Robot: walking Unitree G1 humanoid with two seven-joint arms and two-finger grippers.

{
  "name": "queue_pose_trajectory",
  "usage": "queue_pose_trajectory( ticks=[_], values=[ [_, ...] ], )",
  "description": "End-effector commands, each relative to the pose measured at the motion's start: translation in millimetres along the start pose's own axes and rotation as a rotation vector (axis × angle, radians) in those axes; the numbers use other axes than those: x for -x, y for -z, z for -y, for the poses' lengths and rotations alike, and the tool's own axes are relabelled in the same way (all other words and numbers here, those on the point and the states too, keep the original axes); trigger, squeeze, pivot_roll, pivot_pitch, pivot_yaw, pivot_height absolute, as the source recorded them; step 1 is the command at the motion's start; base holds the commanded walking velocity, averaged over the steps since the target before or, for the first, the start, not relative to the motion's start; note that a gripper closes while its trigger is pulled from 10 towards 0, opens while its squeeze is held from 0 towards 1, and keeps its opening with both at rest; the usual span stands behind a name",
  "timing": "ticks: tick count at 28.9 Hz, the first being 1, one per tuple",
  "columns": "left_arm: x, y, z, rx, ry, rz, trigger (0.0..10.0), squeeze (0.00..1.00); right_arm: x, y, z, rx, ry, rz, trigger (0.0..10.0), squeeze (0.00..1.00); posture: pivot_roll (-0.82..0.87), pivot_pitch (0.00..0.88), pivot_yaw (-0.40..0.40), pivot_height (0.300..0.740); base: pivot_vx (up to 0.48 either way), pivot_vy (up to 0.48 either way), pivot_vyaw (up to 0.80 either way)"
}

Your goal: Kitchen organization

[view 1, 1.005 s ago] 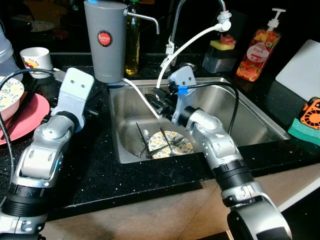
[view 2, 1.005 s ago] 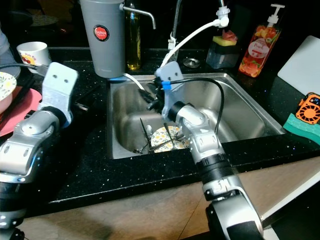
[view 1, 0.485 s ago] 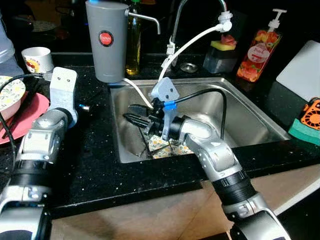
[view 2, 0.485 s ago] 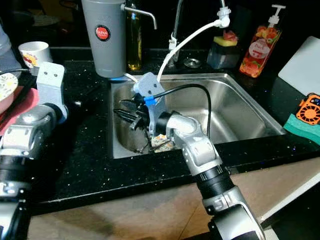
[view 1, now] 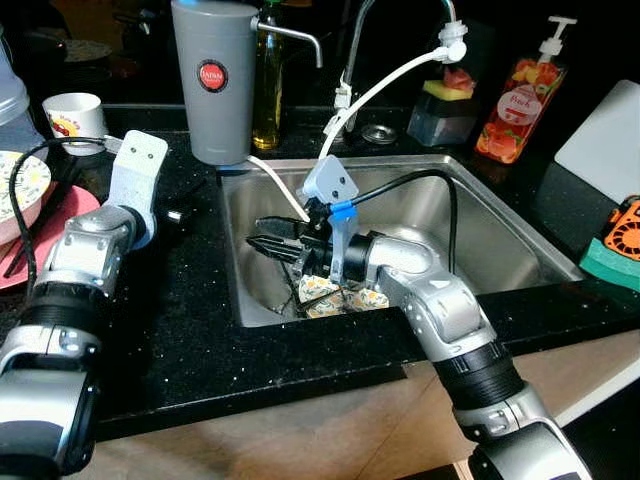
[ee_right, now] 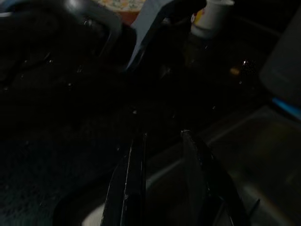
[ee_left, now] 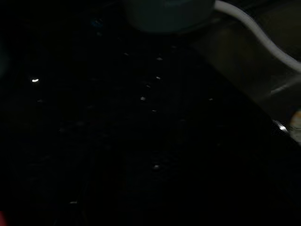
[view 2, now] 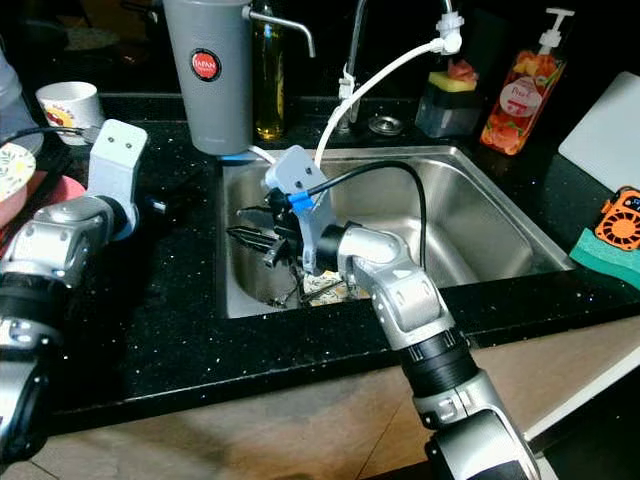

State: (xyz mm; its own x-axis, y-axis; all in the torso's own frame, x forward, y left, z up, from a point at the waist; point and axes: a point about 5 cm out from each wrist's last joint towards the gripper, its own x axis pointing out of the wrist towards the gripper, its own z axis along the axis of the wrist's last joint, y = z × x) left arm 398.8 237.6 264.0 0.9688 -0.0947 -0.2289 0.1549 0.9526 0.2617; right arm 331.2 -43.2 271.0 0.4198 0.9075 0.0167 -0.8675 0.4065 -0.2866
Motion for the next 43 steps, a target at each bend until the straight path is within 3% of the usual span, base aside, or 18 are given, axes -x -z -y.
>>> queue_pose_trajectory(
  ticks=[1,10,11,13,14,16,26,27,28,29,30,31,43],
  values=[
    [-0.7,7.1,-2.2,-0.010,0.031,-0.044,10.0,0.00,-0.1,-5.3,-4.6,0.013,-0.036,-0.003,10.0,0.00,-0.04,0.098,-0.086,0.740,0.000,0.000,0.00],
    [-2.4,1.3,1.0,0.030,0.106,-0.054,9.8,0.00,1.9,-5.9,-6.5,0.003,-0.060,-0.028,10.0,0.00,-0.04,0.099,-0.084,0.740,0.000,0.000,0.00],
    [-2.9,4.3,1.5,-0.004,0.120,-0.084,8.9,0.00,2.0,-5.3,-7.0,-0.004,-0.066,-0.033,10.0,0.00,-0.04,0.099,-0.087,0.740,0.000,0.000,0.00],
    [-3.3,5.9,1.0,-0.025,0.122,-0.098,8.9,0.00,2.1,-5.2,-7.3,-0.009,-0.068,-0.035,10.0,0.00,-0.04,0.099,-0.087,0.740,0.000,0.000,0.00],
    [-3.4,7.9,0.5,-0.023,0.126,-0.116,7.9,0.00,2.1,-4.8,-7.4,-0.012,-0.069,-0.037,10.0,0.00,-0.04,0.099,-0.087,0.740,0.000,0.000,0.00],
    [-3.3,10.2,-0.6,-0.025,0.129,-0.134,7.5,0.00,2.0,-4.5,-7.7,-0.010,-0.071,-0.041,10.0,0.00,-0.03,0.098,-0.087,0.740,0.000,0.000,0.00],
    [-2.0,16.7,-6.6,-0.035,0.117,-0.176,7.6,0.00,1.5,-3.2,-9.4,-0.010,-0.079,-0.049,10.0,0.00,-0.03,0.093,-0.090,0.740,0.000,0.000,0.00],
    [-1.7,17.7,-7.2,-0.041,0.117,-0.182,4.9,0.00,1.5,-2.7,-9.6,-0.010,-0.080,-0.050,10.0,0.00,-0.03,0.088,-0.091,0.740,0.000,0.000,0.00],
    [-1.7,17.7,-7.2,-0.041,0.117,-0.182,4.9,0.00,1.5,-2.7,-9.6,-0.010,-0.080,-0.050,10.0,0.00,-0.03,0.088,-0.091,0.740,0.000,0.000,0.00],
    [-1.3,19.0,-8.4,-0.045,0.112,-0.190,2.0,0.00,1.4,-2.3,-9.9,-0.010,-0.082,-0.052,10.0,0.00,-0.03,0.086,-0.091,0.740,0.000,0.000,0.00],
    [-1.3,19.0,-8.4,-0.045,0.112,-0.190,2.0,0.00,1.4,-2.3,-9.9,-0.010,-0.082,-0.052,10.0,0.00,-0.03,0.086,-0.091,0.740,0.000,0.000,0.00],
    [-1.0,20.6,-9.8,-0.049,0.103,-0.198,0.0,0.00,1.5,-2.1,-10.3,-0.008,-0.085,-0.054,10.0,0.00,-0.03,0.084,-0.092,0.740,0.000,0.000,0.00],
    [-0.1,29.2,-14.2,-0.079,0.085,-0.248,0.0,0.00,2.9,0.1,-11.2,0.008,-0.101,-0.077,10.0,0.00,-0.03,0.074,-0.096,0.740,0.000,0.000,0.00]
  ],
)
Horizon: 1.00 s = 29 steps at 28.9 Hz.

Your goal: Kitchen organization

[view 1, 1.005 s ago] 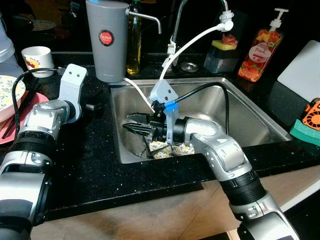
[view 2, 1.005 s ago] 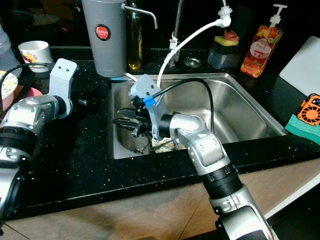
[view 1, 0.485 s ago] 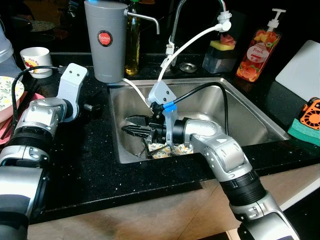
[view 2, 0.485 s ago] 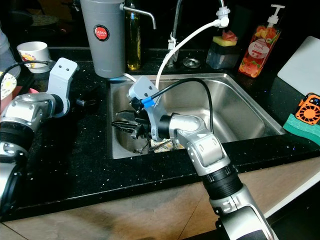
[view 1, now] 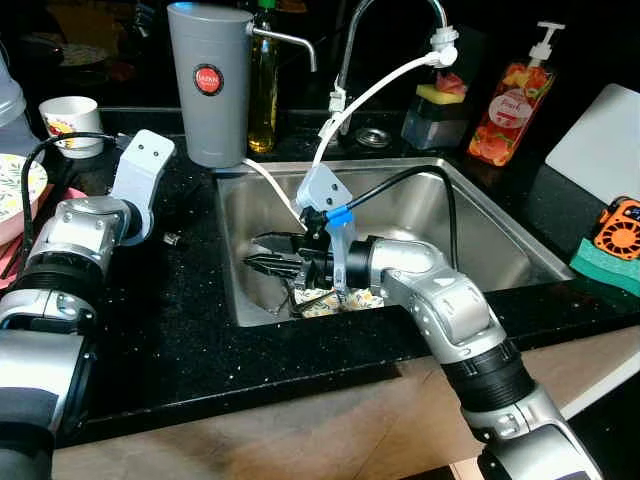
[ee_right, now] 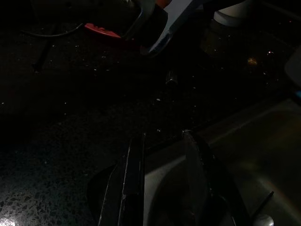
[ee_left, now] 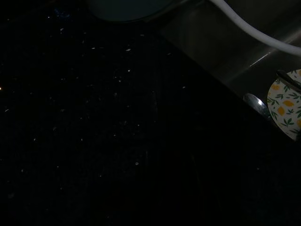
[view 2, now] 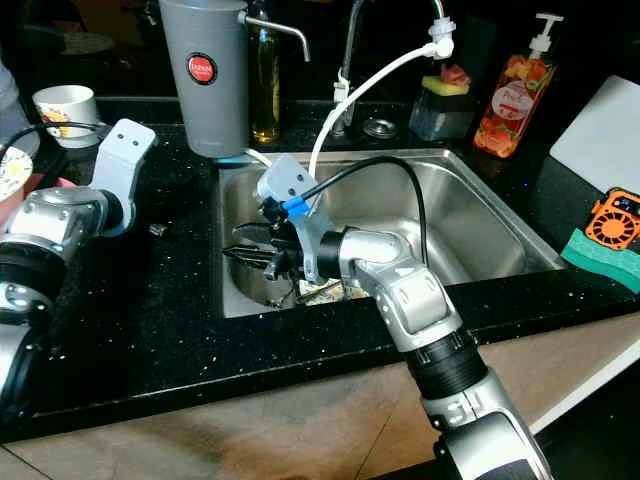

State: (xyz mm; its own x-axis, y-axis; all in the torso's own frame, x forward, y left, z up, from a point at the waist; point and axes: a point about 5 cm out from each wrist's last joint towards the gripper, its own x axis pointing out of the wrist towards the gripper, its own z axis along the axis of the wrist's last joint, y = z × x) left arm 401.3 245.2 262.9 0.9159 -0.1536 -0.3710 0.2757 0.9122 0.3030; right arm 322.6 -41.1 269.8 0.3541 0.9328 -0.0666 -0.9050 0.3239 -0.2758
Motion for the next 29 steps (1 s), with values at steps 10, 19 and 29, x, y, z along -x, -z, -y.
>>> queue_pose_trajectory(
  ticks=[10,19,29],
  values=[
    [-0.6,20.6,-5.6,0.014,-0.049,-0.072,0.0,0.00,0.5,1.9,-2.0,0.010,-0.007,-0.018,10.0,0.00,-0.03,0.079,-0.095,0.740,0.000,0.000,0.00],
    [13.2,-35.2,-2.8,0.190,0.006,0.199,0.0,0.00,1.9,-1.7,3.1,0.005,0.021,-0.002,10.0,0.00,-0.03,0.083,-0.093,0.740,0.000,0.000,0.00],
    [40.2,-89.9,1.5,0.328,0.129,0.430,0.0,0.00,1.7,-8.3,9.4,-0.002,0.040,0.026,10.0,0.00,-0.02,0.079,-0.088,0.740,0.000,0.000,0.00]
  ],
)
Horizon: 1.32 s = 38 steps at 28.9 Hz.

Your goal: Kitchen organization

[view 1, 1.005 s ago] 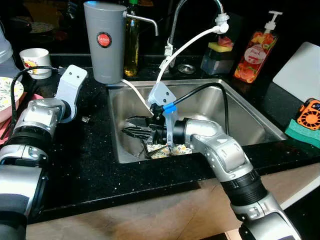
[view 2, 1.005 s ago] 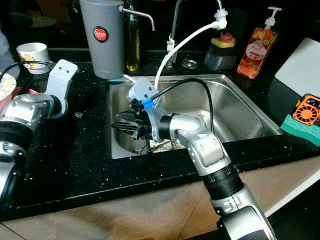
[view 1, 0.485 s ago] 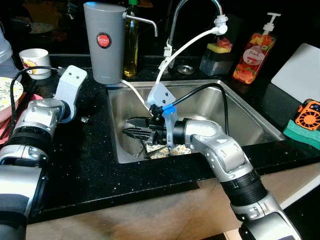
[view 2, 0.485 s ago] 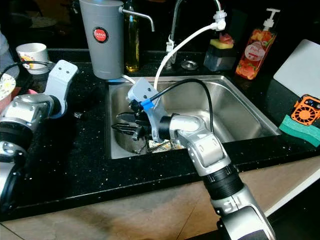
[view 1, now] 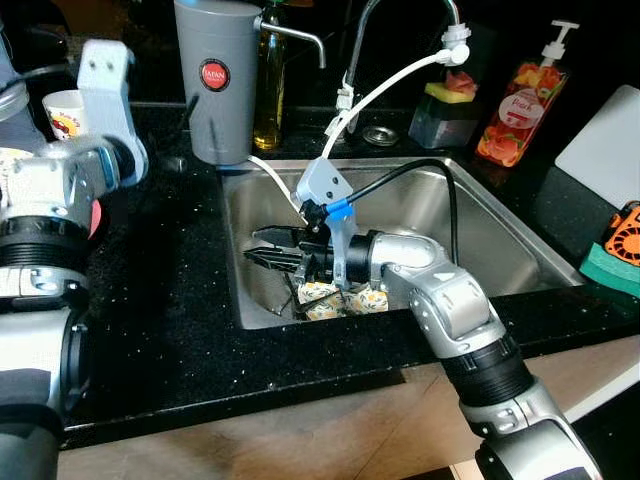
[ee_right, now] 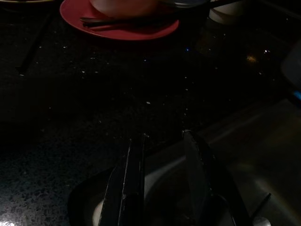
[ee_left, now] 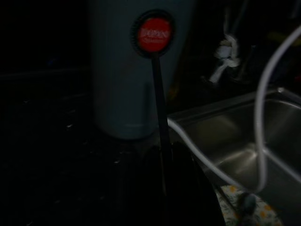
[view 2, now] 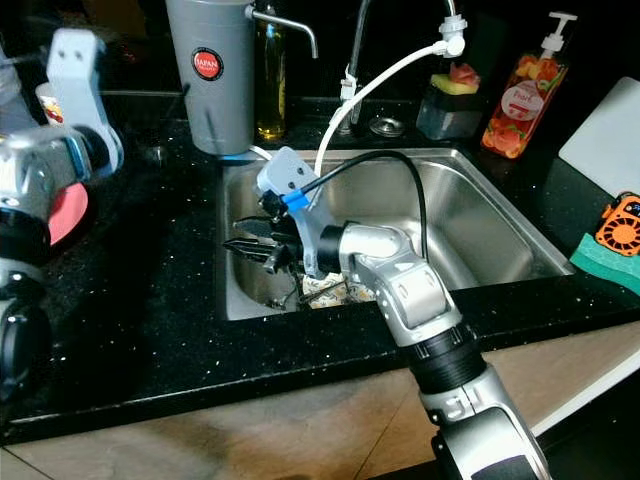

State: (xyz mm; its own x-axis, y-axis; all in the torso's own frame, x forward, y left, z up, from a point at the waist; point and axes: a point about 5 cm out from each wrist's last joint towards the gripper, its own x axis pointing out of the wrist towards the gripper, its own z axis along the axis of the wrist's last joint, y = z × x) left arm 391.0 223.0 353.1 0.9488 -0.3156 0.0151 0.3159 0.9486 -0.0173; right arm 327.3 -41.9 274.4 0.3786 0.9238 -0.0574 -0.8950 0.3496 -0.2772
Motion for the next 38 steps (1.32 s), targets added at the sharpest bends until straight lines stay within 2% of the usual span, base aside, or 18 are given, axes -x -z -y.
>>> queue_pose_trajectory(
  ticks=[1,4,7,8,9,10,11,13,14,19,22,23,24,25,31,35,37,38],
  values=[
    [-0.4,-4.0,10.5,0.027,0.062,0.034,0.0,0.00,2.6,-6.4,4.8,-0.003,0.023,0.034,10.0,0.00,-0.02,0.078,-0.085,0.740,0.000,0.000,0.00],
    [2.9,-6.6,18.5,0.098,0.134,0.099,0.0,0.00,3.6,-10.3,8.5,-0.008,0.066,0.069,10.0,0.00,-0.02,0.078,-0.082,0.740,0.000,0.000,0.00],
    [11.8,-8.5,35.2,0.128,0.248,0.271,0.0,0.00,6.9,-30.8,25.0,-0.100,0.232,0.254,10.0,0.00,-0.02,0.084,-0.073,0.740,0.000,0.000,0.00],
    [11.8,-8.5,35.2,0.128,0.248,0.271,0.0,0.00,6.9,-30.8,25.0,-0.100,0.232,0.254,10.0,0.00,-0.02,0.084,-0.073,0.740,0.000,0.000,0.00],
    [15.2,-8.3,40.8,0.135,0.251,0.328,0.0,0.00,10.6,-39.8,32.6,-0.162,0.294,0.340,10.0,0.00,-0.03,0.086,-0.072,0.740,0.000,0.000,0.00],
    [15.2,-8.3,40.8,0.135,0.251,0.328,0.0,0.00,10.6,-39.8,32.6,-0.162,0.294,0.340,10.0,0.00,-0.03,0.086,-0.072,0.740,0.000,0.000,0.00],
    [18.3,-6.7,45.2,0.161,0.255,0.364,0.0,0.00,15.8,-47.5,40.0,-0.240,0.345,0.427,10.0,0.00,-0.03,0.088,-0.071,0.740,0.000,0.000,0.00],
    [20.0,-3.2,48.3,0.175,0.254,0.375,0.0,0.00,20.4,-52.3,44.8,-0.311,0.371,0.496,10.0,0.00,-0.03,0.088,-0.071,0.740,0.000,0.000,0.00],
    [20.8,2.2,51.6,0.160,0.259,0.363,0.0,0.00,23.1,-54.1,45.7,-0.360,0.367,0.538,10.0,1.00,-0.03,0.090,-0.068,0.740,0.000,0.000,0.00],
    [20.3,11.6,58.2,0.092,0.261,0.307,0.0,0.00,21.4,-51.3,35.7,-0.400,0.315,0.557,10.0,1.00,-0.02,0.091,-0.054,0.740,0.000,0.000,0.00],
    [19.8,7.1,59.3,0.086,0.248,0.334,0.0,0.00,18.6,-49.2,28.8,-0.401,0.310,0.551,10.0,1.00,0.00,0.087,-0.021,0.740,0.000,0.000,0.00],
    [19.9,6.2,60.2,0.085,0.251,0.337,0.0,0.00,17.9,-48.5,27.3,-0.411,0.320,0.552,10.0,0.51,0.00,0.084,-0.002,0.740,0.000,0.000,0.00],
    [19.9,6.2,60.2,0.085,0.251,0.337,0.0,0.00,17.9,-48.5,27.3,-0.411,0.320,0.552,10.0,0.51,0.00,0.084,-0.002,0.740,0.000,0.000,0.00],
    [20.1,5.9,60.7,0.082,0.253,0.338,0.0,0.00,17.4,-48.2,26.4,-0.418,0.328,0.553,10.0,0.00,0.00,0.083,0.004,0.740,0.000,0.000,0.00],
    [18.2,13.4,67.6,0.064,0.315,0.289,0.0,0.00,19.9,-45.0,24.3,-0.441,0.381,0.565,10.0,0.00,0.00,0.077,0.063,0.740,0.000,0.000,0.00],
    [25.9,29.2,83.3,0.088,0.533,0.232,0.0,0.00,30.8,-47.8,28.4,-0.477,0.443,0.620,10.0,0.00,0.00,0.080,0.092,0.740,0.000,0.000,0.00],
    [25.9,29.2,83.3,0.088,0.533,0.232,0.0,0.00,30.8,-47.8,28.4,-0.477,0.443,0.620,10.0,0.00,0.00,0.080,0.092,0.740,0.000,0.000,0.00],
    [27.5,30.7,85.2,0.104,0.563,0.230,0.0,0.00,31.3,-48.4,28.3,-0.484,0.440,0.626,10.0,0.17,0.00,0.080,0.091,0.740,0.000,0.000,0.00]
  ],
)
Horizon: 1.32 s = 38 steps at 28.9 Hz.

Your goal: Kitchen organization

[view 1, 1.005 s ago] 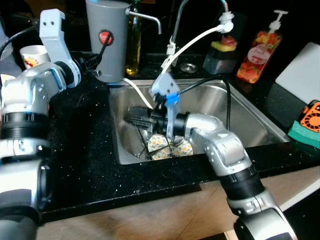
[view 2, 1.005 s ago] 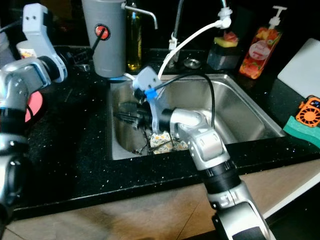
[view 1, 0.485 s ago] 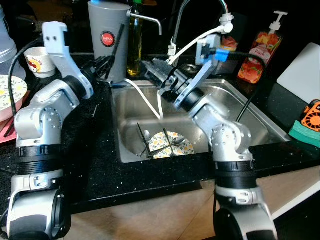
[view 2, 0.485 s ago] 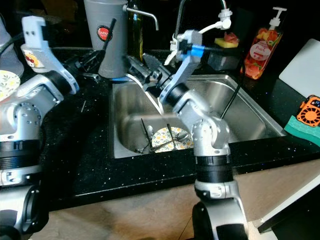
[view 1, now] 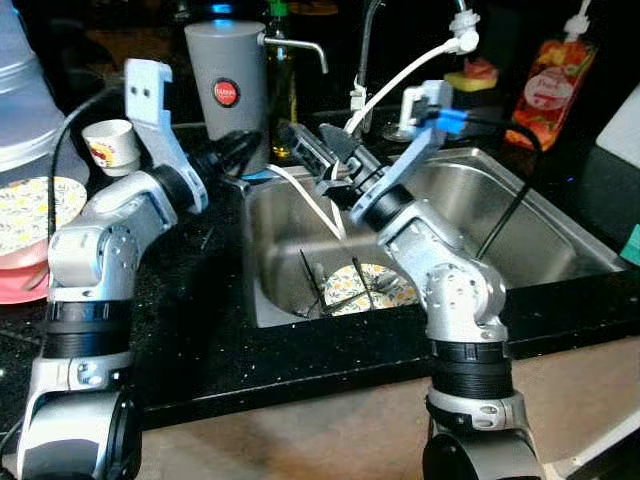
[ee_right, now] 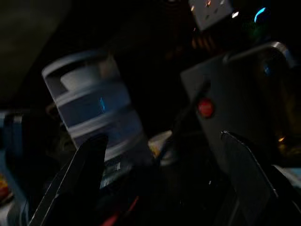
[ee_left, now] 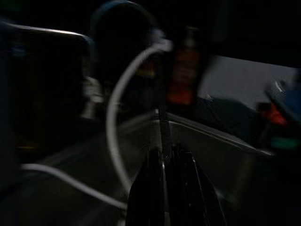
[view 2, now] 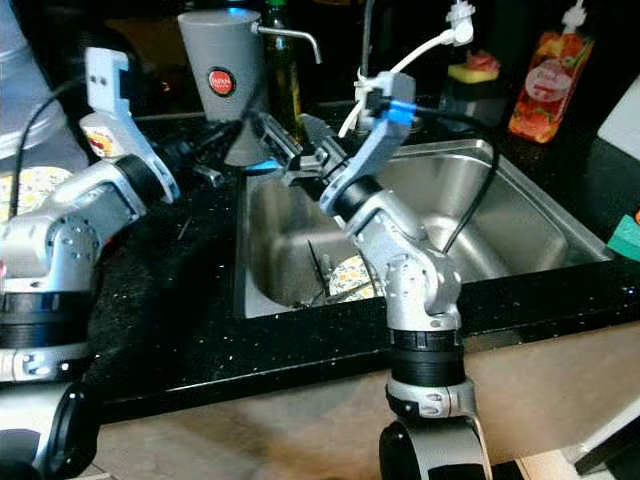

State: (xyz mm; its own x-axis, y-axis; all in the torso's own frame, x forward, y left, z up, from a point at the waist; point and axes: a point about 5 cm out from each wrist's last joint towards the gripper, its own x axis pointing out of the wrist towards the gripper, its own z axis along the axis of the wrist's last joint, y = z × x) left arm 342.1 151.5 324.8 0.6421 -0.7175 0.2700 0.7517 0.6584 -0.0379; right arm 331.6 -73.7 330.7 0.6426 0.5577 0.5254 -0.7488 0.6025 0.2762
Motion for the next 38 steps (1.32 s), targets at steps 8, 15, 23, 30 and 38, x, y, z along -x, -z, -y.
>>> queue_pose_trajectory(
  ticks=[8,15,23,30,38],
  values=[
    [10.1,10.1,19.5,0.038,0.157,-0.036,0.0,0.00,-0.8,0.7,-6.3,-0.051,-0.014,-0.020,10.0,0.00,0.00,0.086,0.067,0.740,0.000,0.000,0.00],
    [14.3,9.6,20.5,0.039,0.164,-0.039,0.0,0.00,-2.6,5.2,-10.5,-0.065,-0.035,-0.057,10.0,0.00,0.01,0.082,0.057,0.740,0.000,0.000,0.00],
    [16.0,9.1,22.4,0.036,0.172,-0.045,0.0,0.00,-3.2,6.2,-11.9,-0.106,-0.047,-0.058,0.0,0.00,0.00,0.077,0.052,0.740,0.000,0.000,0.00],
    [16.3,9.9,23.9,0.041,0.179,-0.049,0.0,0.00,-2.3,6.1,-11.3,-0.115,-0.052,-0.063,0.0,0.00,0.00,0.071,0.050,0.740,0.000,0.000,0.00],
    [16.9,11.7,26.7,0.044,0.191,-0.059,0.0,0.00,-1.1,5.4,-8.7,-0.123,-0.041,-0.061,0.0,0.00,0.00,0.061,0.049,0.740,0.000,0.000,0.00]
  ],
)
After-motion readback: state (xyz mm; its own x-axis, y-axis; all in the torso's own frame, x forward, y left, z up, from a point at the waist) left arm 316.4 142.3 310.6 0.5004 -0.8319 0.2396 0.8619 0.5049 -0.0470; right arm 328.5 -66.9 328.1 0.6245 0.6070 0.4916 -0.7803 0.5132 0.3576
